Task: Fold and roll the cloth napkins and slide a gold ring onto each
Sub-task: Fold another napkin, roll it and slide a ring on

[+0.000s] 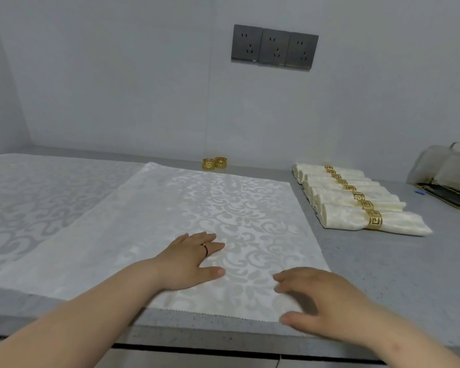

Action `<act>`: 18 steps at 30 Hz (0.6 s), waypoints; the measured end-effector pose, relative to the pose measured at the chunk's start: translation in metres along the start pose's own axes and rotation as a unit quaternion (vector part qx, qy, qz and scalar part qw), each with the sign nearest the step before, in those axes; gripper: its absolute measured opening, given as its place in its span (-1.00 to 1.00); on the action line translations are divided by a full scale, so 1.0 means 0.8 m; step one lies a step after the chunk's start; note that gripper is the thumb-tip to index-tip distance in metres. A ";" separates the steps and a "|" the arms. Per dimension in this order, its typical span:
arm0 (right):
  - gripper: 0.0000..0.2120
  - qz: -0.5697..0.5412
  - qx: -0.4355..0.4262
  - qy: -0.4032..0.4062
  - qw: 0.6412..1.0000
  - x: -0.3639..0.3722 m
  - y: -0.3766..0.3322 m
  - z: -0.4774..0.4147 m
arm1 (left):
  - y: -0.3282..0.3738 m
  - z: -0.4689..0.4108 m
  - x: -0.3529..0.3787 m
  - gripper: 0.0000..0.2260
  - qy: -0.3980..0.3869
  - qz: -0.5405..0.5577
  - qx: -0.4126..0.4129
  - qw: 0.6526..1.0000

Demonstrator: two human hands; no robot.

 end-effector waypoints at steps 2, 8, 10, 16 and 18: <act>-0.63 0.040 -0.005 0.059 0.997 -0.002 0.002 0.000 | 0.000 0.006 -0.005 0.28 0.028 0.063 0.004 0.998; -0.82 0.115 0.005 0.079 0.990 -0.007 0.000 -0.008 | 0.023 0.045 -0.008 -0.15 0.000 0.183 0.040 0.982; -0.87 0.150 0.034 0.101 0.983 -0.017 0.005 -0.012 | 0.031 0.056 -0.002 -0.14 -0.020 0.104 0.039 0.994; -0.84 0.132 0.107 0.130 0.977 -0.035 0.027 -0.010 | 0.025 0.070 -0.016 -0.66 0.126 -0.075 0.032 0.989; -0.88 0.099 0.130 0.081 0.983 -0.032 0.036 -0.003 | 0.008 0.076 -0.027 -0.73 0.147 -0.097 0.003 0.984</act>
Point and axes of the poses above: each hand's wrist, its own z-axis away from the middle knuckle, its own x-axis out of the palm, y = z × x, the point moved 7 cm from there along -z, towards the middle knuckle, and after that the axes turned 8 degrees about z, right-handed, at the moved point
